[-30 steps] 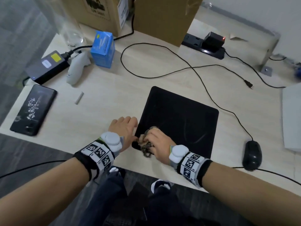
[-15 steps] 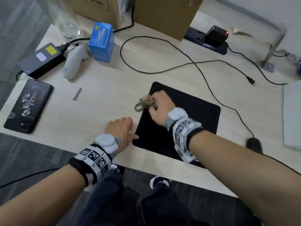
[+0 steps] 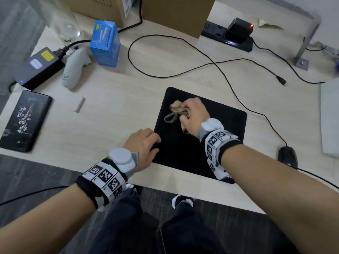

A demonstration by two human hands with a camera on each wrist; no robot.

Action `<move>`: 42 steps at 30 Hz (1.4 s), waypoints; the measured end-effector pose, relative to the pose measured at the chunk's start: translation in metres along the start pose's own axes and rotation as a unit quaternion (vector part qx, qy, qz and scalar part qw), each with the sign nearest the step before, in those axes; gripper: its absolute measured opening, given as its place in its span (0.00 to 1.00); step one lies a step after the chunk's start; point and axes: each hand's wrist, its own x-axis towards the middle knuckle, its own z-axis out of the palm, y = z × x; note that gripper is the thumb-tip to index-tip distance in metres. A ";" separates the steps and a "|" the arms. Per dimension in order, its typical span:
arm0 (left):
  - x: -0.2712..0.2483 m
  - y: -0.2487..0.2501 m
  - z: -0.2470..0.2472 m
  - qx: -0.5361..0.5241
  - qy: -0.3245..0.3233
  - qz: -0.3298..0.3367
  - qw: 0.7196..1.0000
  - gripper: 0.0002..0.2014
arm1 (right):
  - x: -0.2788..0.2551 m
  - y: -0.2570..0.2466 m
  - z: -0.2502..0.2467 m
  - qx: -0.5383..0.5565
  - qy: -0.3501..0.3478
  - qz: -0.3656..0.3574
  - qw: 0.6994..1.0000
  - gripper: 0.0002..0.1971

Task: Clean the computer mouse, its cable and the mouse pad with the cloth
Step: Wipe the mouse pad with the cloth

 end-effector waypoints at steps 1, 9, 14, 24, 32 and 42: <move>0.000 0.002 0.002 0.011 -0.011 0.002 1.000 0.13 | 0.010 0.005 -0.004 -0.001 0.015 0.035 0.999 0.15; 0.005 0.008 -0.006 0.080 -0.040 0.023 0.996 0.13 | -0.061 -0.010 0.014 0.006 0.021 -0.007 1.000 0.11; 0.015 0.014 -0.011 0.097 -0.051 0.039 0.993 0.13 | -0.142 -0.014 0.018 -0.053 -0.189 -0.162 0.967 0.18; 0.027 0.025 -0.010 0.116 -0.102 -0.001 0.988 0.18 | 0.024 0.027 -0.037 -0.050 -0.024 0.088 0.995 0.16; 0.036 0.033 -0.022 0.091 -0.080 -0.071 0.990 0.17 | -0.047 0.007 -0.009 0.005 0.004 0.006 1.000 0.15; 0.046 0.054 0.007 0.176 -0.089 0.055 0.979 0.23 | -0.110 0.042 -0.022 -0.023 -0.117 -0.050 0.992 0.20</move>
